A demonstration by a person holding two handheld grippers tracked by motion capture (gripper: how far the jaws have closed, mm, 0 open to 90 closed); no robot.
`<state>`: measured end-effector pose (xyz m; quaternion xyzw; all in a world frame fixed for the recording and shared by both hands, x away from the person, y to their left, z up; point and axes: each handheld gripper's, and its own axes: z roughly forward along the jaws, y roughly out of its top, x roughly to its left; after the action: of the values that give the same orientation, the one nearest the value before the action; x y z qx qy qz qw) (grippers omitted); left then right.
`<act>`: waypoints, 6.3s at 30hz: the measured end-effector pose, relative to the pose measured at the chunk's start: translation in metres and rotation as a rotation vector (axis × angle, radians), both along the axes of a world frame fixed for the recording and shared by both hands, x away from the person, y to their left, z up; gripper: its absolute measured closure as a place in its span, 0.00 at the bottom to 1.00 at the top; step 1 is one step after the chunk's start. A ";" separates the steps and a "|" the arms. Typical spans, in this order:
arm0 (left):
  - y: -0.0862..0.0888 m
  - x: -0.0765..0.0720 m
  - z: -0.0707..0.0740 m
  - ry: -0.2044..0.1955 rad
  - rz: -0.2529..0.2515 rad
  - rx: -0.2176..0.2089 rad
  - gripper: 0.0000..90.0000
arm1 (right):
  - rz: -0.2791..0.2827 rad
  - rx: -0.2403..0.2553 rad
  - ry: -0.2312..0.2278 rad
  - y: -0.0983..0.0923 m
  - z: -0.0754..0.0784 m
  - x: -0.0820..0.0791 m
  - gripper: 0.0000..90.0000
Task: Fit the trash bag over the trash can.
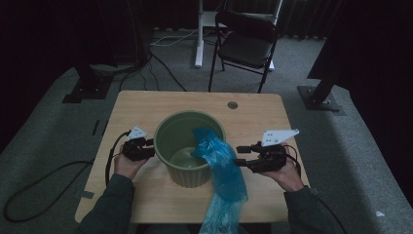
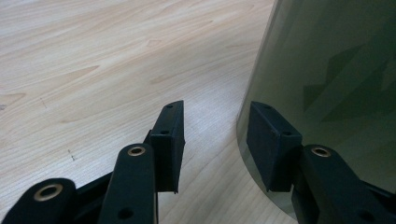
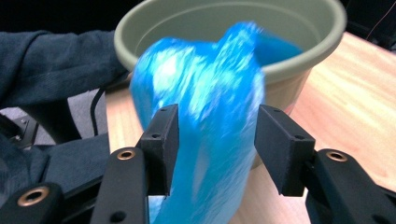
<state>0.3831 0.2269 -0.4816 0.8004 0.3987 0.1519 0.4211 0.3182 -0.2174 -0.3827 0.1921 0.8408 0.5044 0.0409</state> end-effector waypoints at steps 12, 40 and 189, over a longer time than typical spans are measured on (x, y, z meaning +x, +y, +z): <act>0.001 -0.009 0.012 -0.046 -0.009 -0.010 0.63 | -0.002 -0.053 0.025 -0.003 -0.012 0.000 0.91; -0.012 -0.008 0.022 -0.074 -0.045 -0.035 0.65 | -0.126 -0.050 -0.047 -0.002 0.029 0.052 0.99; -0.113 -0.013 0.122 -0.185 -0.500 0.123 0.99 | 0.075 -0.076 -0.111 0.073 0.046 0.055 0.86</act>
<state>0.3705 0.1136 -0.3598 0.8807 0.1386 0.1397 0.4309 0.3736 -0.1449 -0.3372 0.1302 0.8625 0.4831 0.0758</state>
